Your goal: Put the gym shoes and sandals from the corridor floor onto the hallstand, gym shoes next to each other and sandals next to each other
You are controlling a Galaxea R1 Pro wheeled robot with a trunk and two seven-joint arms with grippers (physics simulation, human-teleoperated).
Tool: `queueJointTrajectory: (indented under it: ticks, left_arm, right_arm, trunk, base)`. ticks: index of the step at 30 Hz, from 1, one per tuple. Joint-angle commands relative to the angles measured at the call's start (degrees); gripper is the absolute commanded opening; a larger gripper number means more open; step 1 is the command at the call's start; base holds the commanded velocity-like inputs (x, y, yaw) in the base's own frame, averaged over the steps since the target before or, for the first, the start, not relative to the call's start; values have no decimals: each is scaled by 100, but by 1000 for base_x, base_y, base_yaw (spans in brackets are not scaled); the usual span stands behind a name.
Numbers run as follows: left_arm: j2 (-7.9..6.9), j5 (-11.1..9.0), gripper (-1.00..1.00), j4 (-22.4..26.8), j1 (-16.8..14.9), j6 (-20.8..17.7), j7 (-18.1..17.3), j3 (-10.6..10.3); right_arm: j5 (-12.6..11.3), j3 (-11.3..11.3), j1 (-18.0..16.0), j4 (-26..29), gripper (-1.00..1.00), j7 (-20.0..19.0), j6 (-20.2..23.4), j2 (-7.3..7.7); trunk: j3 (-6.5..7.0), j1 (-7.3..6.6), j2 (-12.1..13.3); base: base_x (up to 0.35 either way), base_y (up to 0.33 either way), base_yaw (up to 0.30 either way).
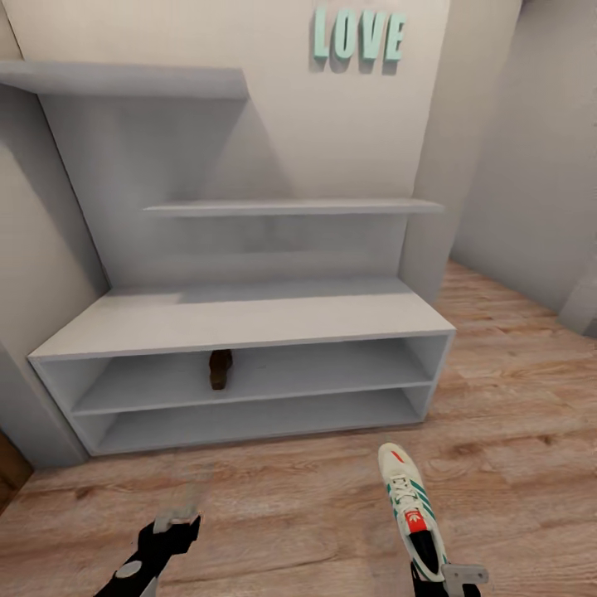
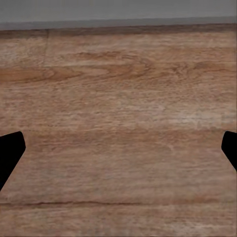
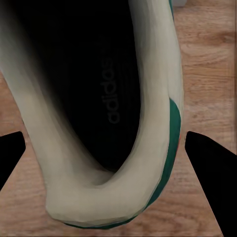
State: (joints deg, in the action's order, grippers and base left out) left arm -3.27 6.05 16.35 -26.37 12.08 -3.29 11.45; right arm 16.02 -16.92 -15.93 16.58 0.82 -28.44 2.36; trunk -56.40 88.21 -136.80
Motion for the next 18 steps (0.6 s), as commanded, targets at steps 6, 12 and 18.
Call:
queueJointTrajectory:
  ticks: [6,12,18]
  left_arm:
    - [-143,-82,100,-10,388,372,-280,50]
    - [-239,-274,100,-24,894,1027,-425,50]
    - [-267,-289,100,-4,1022,1105,-434,50]
  right_arm:
    - [59,-36,-5,-5,-100,7,-22,-6]
    - [59,-31,-6,-5,-100,-2,-22,-7]
    - [59,-32,-7,-5,-100,-4,-22,-7]
  trunk:
    - [-4,-5,-2]
    - [-4,-5,-2]
    - [-4,-5,-2]
  base:
    - [-226,0,0]
    - [-33,0,0]
    - [-3,0,0]
